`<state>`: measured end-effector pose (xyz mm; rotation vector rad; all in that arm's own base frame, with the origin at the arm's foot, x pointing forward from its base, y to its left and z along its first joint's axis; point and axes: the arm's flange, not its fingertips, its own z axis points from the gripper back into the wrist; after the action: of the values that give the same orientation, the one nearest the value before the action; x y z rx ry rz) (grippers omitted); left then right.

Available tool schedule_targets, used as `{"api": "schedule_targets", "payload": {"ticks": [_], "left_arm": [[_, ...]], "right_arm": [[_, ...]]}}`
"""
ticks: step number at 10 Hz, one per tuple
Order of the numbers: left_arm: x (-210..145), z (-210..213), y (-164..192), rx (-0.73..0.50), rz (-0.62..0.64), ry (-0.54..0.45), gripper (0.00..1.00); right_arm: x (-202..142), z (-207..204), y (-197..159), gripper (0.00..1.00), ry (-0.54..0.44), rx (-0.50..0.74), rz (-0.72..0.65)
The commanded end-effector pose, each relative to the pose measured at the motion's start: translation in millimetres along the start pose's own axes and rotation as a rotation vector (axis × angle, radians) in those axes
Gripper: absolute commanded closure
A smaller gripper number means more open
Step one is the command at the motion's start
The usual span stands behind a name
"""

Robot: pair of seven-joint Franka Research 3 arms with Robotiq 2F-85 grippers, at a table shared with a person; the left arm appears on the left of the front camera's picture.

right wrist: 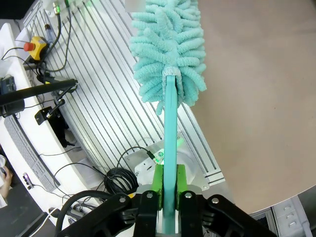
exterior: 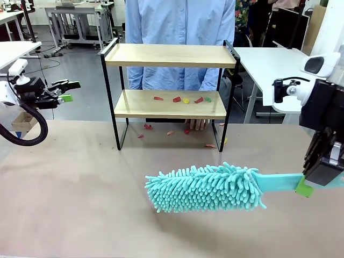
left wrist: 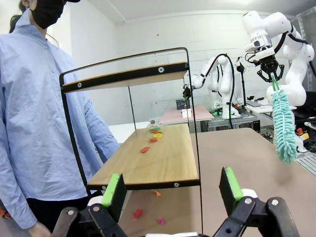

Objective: Clean the shelf.
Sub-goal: Clean the specific section of the Shelf indicated by the human with the Duster.

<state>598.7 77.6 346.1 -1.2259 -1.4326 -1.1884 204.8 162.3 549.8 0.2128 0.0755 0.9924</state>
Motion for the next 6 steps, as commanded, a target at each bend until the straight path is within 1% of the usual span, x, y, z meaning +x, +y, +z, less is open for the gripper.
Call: {"api": "schedule_targets", "payload": {"ticks": [1,6], "left_arm": [[3.5,0.1,-1.4,-0.004,-0.004,0.003,0.00],[3.5,0.1,-1.4,-0.004,-0.004,0.003,0.00]], "right_arm": [[2.8,5.8,0.6,0.87,-0.009,0.006,-0.003],[2.8,5.8,0.6,0.87,-0.009,0.006,-0.003]]}}
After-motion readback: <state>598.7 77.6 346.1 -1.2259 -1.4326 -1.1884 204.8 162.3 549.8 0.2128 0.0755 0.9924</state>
